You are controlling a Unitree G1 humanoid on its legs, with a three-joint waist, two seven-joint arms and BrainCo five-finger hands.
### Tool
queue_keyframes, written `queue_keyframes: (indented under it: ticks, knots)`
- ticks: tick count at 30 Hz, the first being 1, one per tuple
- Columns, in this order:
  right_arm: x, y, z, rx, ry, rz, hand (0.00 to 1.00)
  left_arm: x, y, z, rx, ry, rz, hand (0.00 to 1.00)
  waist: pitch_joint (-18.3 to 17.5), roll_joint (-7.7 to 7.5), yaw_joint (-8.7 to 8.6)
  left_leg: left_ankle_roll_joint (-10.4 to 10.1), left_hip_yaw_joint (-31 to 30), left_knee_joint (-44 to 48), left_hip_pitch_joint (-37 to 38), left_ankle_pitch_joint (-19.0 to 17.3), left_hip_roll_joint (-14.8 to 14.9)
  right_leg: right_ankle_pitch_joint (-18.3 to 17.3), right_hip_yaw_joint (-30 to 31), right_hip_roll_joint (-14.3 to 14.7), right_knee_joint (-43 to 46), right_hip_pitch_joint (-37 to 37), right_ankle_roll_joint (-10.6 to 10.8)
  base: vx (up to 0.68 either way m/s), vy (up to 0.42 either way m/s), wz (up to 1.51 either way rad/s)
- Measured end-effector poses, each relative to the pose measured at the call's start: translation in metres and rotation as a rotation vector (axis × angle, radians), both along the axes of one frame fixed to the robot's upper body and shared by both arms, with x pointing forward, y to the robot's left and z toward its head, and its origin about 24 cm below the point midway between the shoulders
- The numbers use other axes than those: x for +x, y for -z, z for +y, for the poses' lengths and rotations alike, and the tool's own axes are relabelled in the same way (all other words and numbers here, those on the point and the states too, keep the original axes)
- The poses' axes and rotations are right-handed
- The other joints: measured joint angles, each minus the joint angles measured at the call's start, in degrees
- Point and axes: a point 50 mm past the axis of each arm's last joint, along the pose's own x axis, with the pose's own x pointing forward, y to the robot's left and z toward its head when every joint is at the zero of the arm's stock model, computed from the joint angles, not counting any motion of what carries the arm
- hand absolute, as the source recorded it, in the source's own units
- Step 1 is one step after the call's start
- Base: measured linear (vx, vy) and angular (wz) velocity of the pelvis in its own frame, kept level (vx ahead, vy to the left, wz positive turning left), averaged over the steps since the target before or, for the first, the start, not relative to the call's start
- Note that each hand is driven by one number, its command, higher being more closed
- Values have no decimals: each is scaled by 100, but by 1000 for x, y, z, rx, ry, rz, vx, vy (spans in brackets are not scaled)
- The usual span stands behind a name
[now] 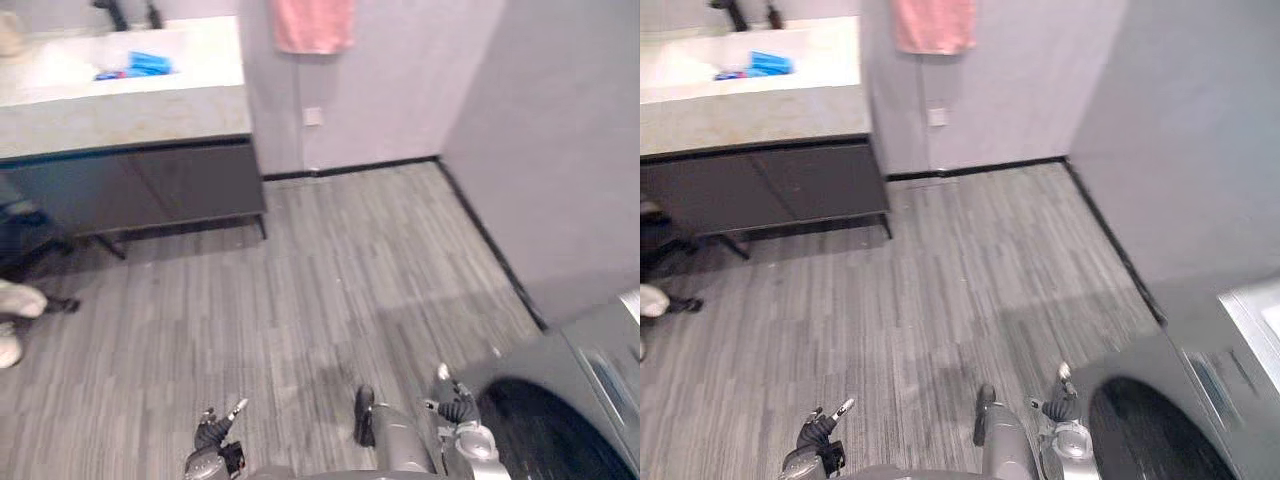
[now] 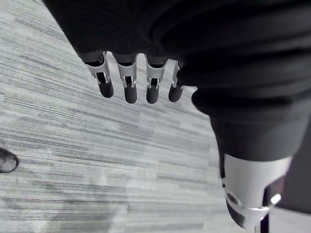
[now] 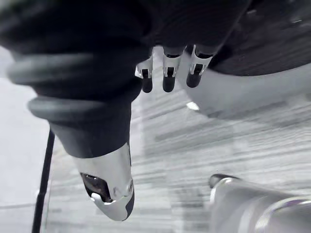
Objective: Pick up the laundry basket with both hands and put the clothes into the washing machine.
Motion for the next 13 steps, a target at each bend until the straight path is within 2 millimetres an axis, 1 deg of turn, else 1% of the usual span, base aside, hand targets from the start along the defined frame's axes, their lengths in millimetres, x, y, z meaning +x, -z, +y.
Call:
queue_keyframes:
  ticks: [1, 2, 3, 4, 5, 6, 7, 8, 9, 10, 11, 12, 13]
  knots:
    - [6, -4, 0, -8, -10, -24, 0, 1, 0, -2, -6, -3, -2, 0, 29, 50, 14, -56, 77, 278, -113, 27, 56, -98, -86, 17, 16, 54, -41, 531, -228, 58]
    - [15, -11, 0, -21, -31, -58, 0, 2, 1, -5, -23, -32, -8, 0, 111, 171, -30, -284, 329, 1256, -496, 146, 237, -218, -290, 79, -56, 309, -147, 476, -225, 51]
    - [18, -12, 7, -14, -55, -70, 0, 1, 0, -6, -33, -64, -19, 0, 131, 206, 27, -722, 684, 2434, -917, 482, 554, -321, -368, 227, -249, 686, -235, 490, -236, 34]
    - [20, -13, 10, -7, -63, -78, 0, 2, -1, -6, -31, -71, -27, 0, 137, 198, 73, -744, 875, 2909, -1057, 593, 752, -367, -368, 312, -336, 871, -282, 429, -205, -2]
    - [23, -15, 17, 4, -77, -95, 0, -1, -2, -5, -28, -75, -29, 0, 145, 166, 101, -597, 1279, 3520, -1278, 493, 1139, -444, -412, 409, -455, 1199, -359, 376, -180, -6]
    - [26, -16, 20, 8, -81, -104, 0, 2, -4, -6, -27, -68, -42, 0, 129, 104, 107, -432, 1578, 3639, -1471, 386, 1377, -481, -472, 413, -614, 1449, -372, 316, -146, 3]
    - [26, -17, 20, 7, -81, -105, 0, 5, -5, -7, -26, -59, -50, 0, 119, 79, 105, -369, 1705, 3535, -1550, 347, 1462, -481, -494, 408, -710, 1543, -371, 265, -110, 12]
    - [25, -16, 19, 4, -78, -102, 0, 10, -7, -9, -22, -41, -69, 0, 112, 71, 123, -306, 1877, 3150, -1677, 308, 1590, -481, -532, 404, -887, 1687, -368, 179, -51, 8]
    - [24, -16, 18, 1, -73, -99, 0, 12, -8, -9, -21, -35, -77, 0, 111, 74, 131, -303, 1950, 2893, -1722, 307, 1629, -483, -559, 394, -953, 1735, -361, 213, -7, 27]
    - [21, -15, 12, -5, -45, -91, 0, 17, -10, -10, -20, -27, -90, 0, 113, 71, 127, -310, 2024, 2117, -1800, 313, 1628, -494, -692, 321, -1032, 1829, -310, 148, 33, 36]
    - [17, -13, 9, -7, -32, -79, 0, 19, -11, -10, -21, -26, -94, 0, 111, 75, 128, -334, 2049, 1779, -1794, 328, 1620, -492, -755, 297, -1060, 1870, -297, 134, 53, 51]
    - [12, -11, 5, -10, -10, -64, 0, 21, -11, -11, -18, -17, -96, 0, 103, 87, 130, -456, 2068, 1222, -1728, 450, 1604, -493, -843, 277, -1114, 1945, -237, 109, 103, 44]
    - [6, -9, -1, -21, 13, -47, 0, 21, -9, -14, -18, -2, -83, 0, 52, 186, 148, -480, 2103, 441, -1580, 1096, 1602, -534, -913, 315, -1126, 1991, -95, 84, 90, 32]
